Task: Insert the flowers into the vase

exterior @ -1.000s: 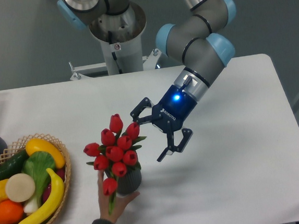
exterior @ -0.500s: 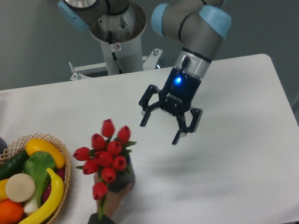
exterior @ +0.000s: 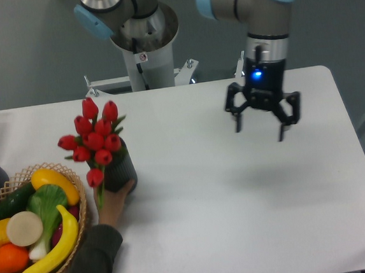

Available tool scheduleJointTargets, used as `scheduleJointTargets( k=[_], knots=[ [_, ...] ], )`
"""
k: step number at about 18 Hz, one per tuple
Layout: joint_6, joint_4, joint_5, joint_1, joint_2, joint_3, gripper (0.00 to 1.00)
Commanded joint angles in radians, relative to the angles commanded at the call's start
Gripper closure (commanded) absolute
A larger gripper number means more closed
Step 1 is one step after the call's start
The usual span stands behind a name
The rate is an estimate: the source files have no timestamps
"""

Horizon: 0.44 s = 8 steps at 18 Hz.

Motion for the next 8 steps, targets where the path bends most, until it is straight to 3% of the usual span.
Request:
scheduleJointTargets(
  k=[5,8],
  knots=[
    [0.04,-0.127,0.125,-0.028,-0.098,0.137,0.0],
    [0.028,-0.121,0.157,-0.051,-0.115,0.124,0.0]
  ],
)
